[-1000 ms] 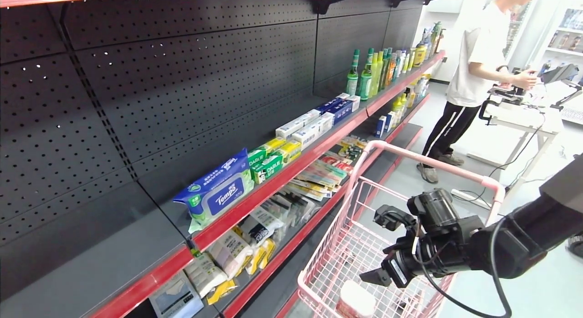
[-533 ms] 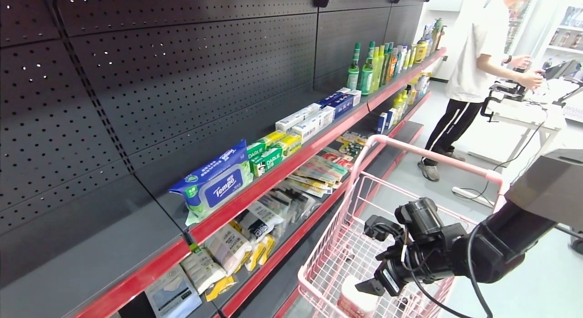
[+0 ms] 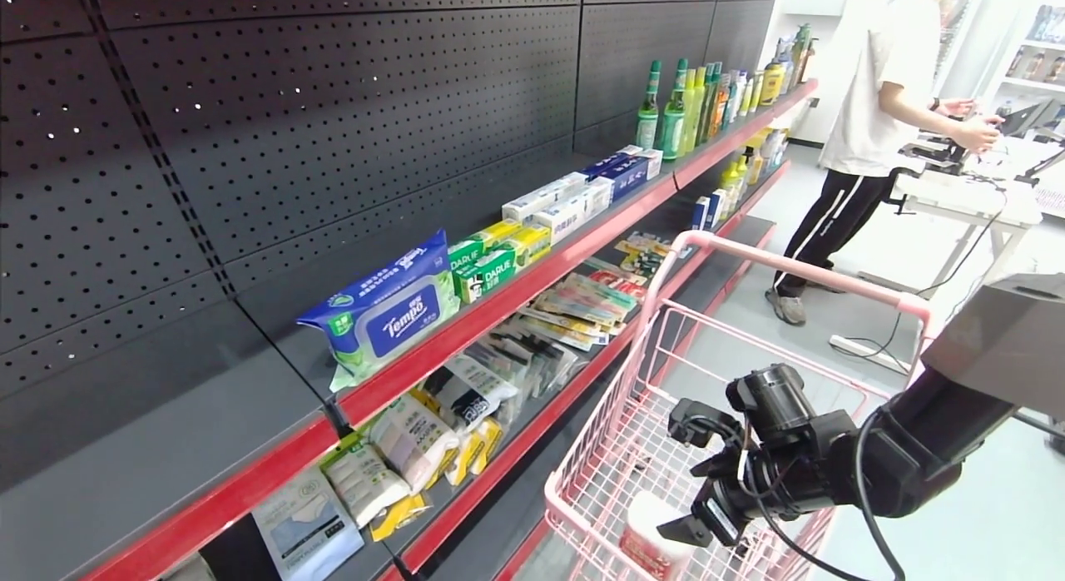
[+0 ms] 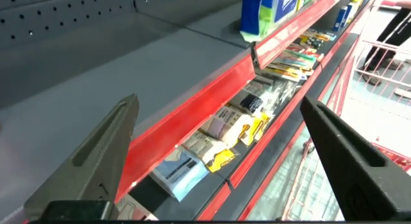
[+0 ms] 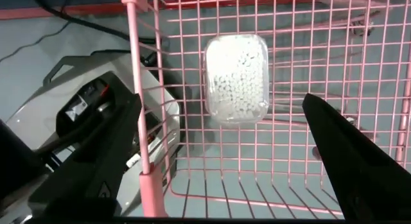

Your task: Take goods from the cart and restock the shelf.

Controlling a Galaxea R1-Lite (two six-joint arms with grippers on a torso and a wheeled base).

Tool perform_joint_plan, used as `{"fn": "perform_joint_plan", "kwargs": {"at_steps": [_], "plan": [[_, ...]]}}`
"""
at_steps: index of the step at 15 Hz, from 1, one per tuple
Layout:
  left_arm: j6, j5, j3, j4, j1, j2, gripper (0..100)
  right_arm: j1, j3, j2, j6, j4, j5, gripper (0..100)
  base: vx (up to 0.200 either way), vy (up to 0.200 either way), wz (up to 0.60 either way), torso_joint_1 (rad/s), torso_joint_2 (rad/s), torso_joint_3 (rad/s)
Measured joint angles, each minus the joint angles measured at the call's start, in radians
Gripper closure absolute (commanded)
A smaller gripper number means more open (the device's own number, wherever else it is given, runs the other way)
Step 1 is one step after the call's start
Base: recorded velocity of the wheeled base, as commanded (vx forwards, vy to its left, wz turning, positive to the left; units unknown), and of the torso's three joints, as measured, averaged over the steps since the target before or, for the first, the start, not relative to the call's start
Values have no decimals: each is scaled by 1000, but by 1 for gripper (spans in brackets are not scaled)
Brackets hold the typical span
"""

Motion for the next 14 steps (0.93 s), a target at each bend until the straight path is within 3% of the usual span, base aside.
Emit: {"fn": "perform_joint_plan", "kwargs": {"at_steps": [4, 14], "plan": [[0, 0, 0, 0, 0, 0, 0, -9, 5, 5, -32, 0, 3, 0, 0, 0, 0, -149, 359, 209], [0, 0, 0, 0, 0, 0, 0, -17, 4, 32, -53, -1, 4, 0, 0, 0, 0, -61, 149, 88]]}}
